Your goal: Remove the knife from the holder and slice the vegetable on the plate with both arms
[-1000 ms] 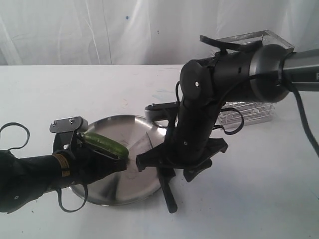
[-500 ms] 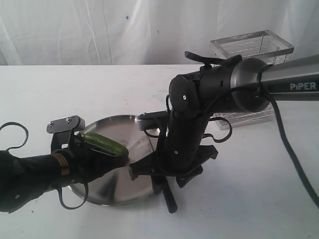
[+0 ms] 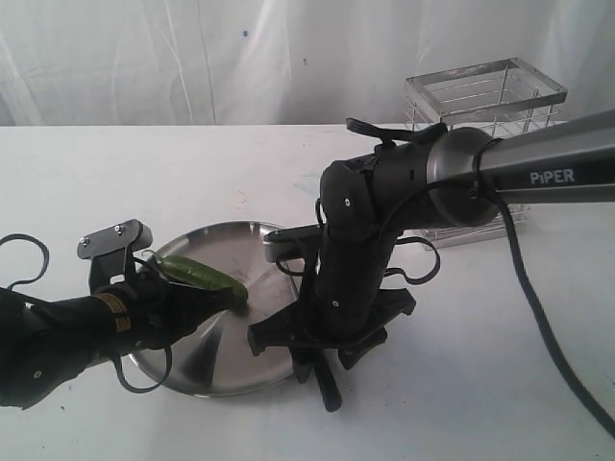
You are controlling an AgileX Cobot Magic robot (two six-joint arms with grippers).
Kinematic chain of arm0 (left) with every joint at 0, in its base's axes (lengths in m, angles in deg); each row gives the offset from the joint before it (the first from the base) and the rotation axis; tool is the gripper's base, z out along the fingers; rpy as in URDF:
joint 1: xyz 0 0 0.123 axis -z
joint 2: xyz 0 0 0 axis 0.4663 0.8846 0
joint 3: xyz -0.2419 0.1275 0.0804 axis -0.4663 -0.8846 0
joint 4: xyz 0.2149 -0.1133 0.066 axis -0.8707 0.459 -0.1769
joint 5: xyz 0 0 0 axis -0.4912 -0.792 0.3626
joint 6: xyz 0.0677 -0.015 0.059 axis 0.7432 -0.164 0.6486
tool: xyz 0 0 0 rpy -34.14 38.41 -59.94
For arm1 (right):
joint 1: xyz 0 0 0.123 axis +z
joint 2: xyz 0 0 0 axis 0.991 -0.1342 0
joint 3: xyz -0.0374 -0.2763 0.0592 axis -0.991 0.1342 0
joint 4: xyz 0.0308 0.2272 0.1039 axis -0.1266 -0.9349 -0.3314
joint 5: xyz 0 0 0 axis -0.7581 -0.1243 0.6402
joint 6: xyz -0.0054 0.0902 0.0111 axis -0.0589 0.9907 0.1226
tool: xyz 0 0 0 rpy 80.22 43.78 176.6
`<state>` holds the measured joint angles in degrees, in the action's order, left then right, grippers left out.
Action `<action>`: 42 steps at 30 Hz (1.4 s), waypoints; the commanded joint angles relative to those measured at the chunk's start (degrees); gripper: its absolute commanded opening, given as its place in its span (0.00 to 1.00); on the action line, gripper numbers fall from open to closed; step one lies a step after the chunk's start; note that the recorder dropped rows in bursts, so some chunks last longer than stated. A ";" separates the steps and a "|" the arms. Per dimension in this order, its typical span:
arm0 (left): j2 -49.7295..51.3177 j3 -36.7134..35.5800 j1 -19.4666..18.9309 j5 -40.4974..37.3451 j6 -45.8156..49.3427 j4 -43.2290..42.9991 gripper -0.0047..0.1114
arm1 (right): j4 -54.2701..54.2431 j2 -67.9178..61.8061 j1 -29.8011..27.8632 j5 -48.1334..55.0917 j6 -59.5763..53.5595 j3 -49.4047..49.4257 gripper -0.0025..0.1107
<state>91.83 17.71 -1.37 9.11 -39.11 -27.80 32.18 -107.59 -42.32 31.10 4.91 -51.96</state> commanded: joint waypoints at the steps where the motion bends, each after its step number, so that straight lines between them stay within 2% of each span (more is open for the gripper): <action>1: -0.47 -0.38 -0.14 -0.25 2.20 0.99 0.04 | 0.18 -0.89 0.31 1.16 0.01 -0.28 0.48; 6: -0.47 -0.38 -0.14 -0.25 2.56 0.99 0.04 | 0.28 -0.99 0.31 0.57 0.01 -0.28 0.47; 11: -0.47 -0.38 -0.14 -0.25 2.56 0.99 0.04 | 0.28 -0.99 0.31 1.14 0.01 -0.28 0.42; 35: -0.47 -0.38 -0.14 -0.36 2.67 0.74 0.04 | 0.28 -0.99 0.31 5.22 -1.13 -0.28 0.42; 41: -0.47 -0.38 -0.14 -0.73 2.67 0.00 0.04 | 0.28 -0.99 0.31 -0.11 -1.52 -0.28 0.42; 42: -0.47 -0.38 -0.14 -1.43 2.67 -0.33 0.04 | 0.28 -0.99 0.31 0.11 -1.52 -0.28 0.39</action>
<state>91.83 17.71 -1.37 8.86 -36.62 -27.38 32.18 -108.77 -42.32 32.45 3.93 -52.26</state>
